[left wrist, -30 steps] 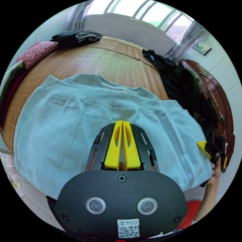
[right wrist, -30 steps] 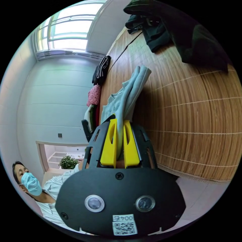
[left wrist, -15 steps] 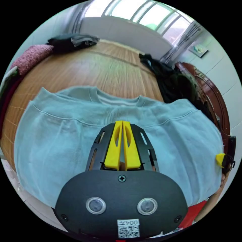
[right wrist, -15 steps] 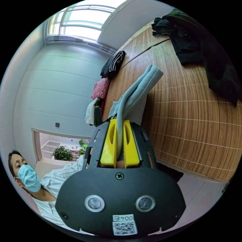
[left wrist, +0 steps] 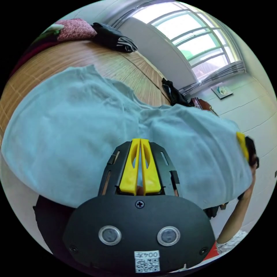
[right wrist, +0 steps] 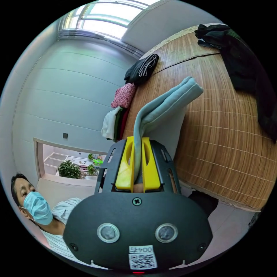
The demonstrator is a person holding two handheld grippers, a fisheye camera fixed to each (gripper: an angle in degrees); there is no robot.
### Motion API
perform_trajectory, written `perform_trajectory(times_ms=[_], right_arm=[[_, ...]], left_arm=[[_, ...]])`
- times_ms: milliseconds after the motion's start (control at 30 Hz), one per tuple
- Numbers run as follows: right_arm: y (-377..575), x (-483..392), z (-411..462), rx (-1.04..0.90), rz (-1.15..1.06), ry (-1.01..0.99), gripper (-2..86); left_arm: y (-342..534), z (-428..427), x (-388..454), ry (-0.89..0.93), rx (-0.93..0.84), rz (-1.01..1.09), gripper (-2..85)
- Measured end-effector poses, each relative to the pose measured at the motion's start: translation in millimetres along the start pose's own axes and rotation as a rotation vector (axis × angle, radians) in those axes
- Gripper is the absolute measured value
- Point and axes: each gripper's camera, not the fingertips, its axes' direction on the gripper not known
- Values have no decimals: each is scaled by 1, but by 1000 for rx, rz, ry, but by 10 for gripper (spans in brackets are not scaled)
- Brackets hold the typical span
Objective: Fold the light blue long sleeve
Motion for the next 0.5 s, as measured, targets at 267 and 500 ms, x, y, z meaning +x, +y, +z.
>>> perform_trajectory(times_ms=[267,500], right_arm=[[-17,-86,117,-32,-35,113,50],[-10,-130,291,-155,-122,386,53]], left_arm=[[38,-69,58,121,32,-88,1],[107,-209,65,126,201,-272,2]])
